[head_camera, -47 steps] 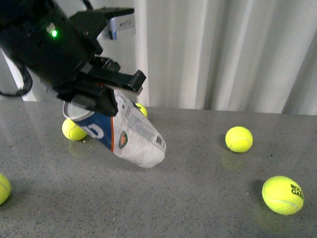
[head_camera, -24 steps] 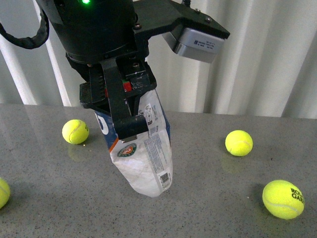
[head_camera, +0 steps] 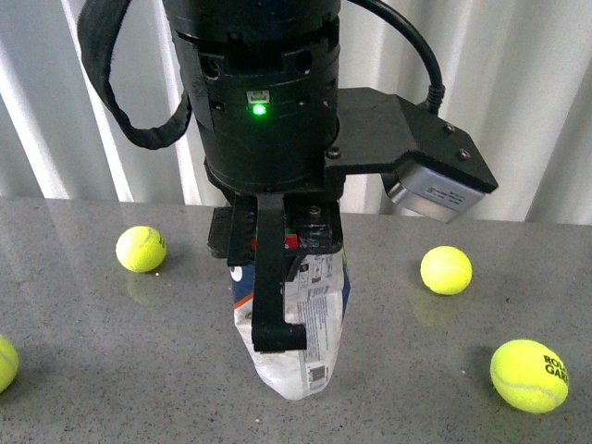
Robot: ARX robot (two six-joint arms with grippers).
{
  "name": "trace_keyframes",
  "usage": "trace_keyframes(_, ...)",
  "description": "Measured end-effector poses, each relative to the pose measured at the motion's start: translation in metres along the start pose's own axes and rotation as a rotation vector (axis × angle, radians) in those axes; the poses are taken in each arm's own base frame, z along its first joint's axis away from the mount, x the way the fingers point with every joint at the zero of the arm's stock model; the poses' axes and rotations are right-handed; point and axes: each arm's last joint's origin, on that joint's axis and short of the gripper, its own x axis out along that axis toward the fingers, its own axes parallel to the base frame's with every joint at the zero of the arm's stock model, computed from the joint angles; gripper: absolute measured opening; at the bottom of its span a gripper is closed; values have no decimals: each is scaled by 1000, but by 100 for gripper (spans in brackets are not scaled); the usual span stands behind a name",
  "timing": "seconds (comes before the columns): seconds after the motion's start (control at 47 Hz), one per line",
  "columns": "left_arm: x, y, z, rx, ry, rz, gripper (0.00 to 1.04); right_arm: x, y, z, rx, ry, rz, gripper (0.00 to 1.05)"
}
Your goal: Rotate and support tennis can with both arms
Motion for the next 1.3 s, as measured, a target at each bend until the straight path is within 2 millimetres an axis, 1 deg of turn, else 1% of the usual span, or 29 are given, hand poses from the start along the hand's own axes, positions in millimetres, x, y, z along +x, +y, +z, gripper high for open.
trace_keyframes(0.128, 5, -4, 4, 24, 6, -12, 4, 0, 0, 0, 0, 0, 0, 98)
trace_keyframes(0.383, 18, -9, 6, 47, 19, -30, 4, 0, 0, 0, 0, 0, 0, 98)
trace_keyframes(0.66, 23, -8, 7, 49, 18, -27, 4, 0, 0, 0, 0, 0, 0, 98)
trace_keyframes(0.702, 23, -8, 7, 52, 18, -24, 8, 0, 0, 0, 0, 0, 0, 98)
trace_keyframes(0.745, 24, -7, 7, 50, 20, -20, 16, 0, 0, 0, 0, 0, 0, 98)
trace_keyframes(0.83, 24, -7, 7, 49, 23, -18, 26, 0, 0, 0, 0, 0, 0, 98)
trace_keyframes(0.915, 24, -7, 6, 48, 25, -18, 44, 0, 0, 0, 0, 0, 0, 98)
trace_keyframes(1.0, 24, -6, 5, 48, 27, -20, 55, 0, 0, 0, 0, 0, 0, 98)
trace_keyframes(1.021, 24, -6, 5, 48, 29, -21, 60, 0, 0, 0, 0, 0, 0, 98)
trace_keyframes(1.064, 24, -5, 5, 46, 29, -21, 65, 0, 0, 0, 0, 0, 0, 98)
trace_keyframes(1.234, 19, -1, 5, 40, 23, -10, 87, 0, 0, 0, 0, 0, 0, 98)
trace_keyframes(1.255, 17, 0, 5, 39, 22, -6, 92, 0, 0, 0, 0, 0, 0, 98)
trace_keyframes(1.298, 15, 2, 5, 37, 18, -2, 99, 0, 0, 0, 0, 0, 0, 98)
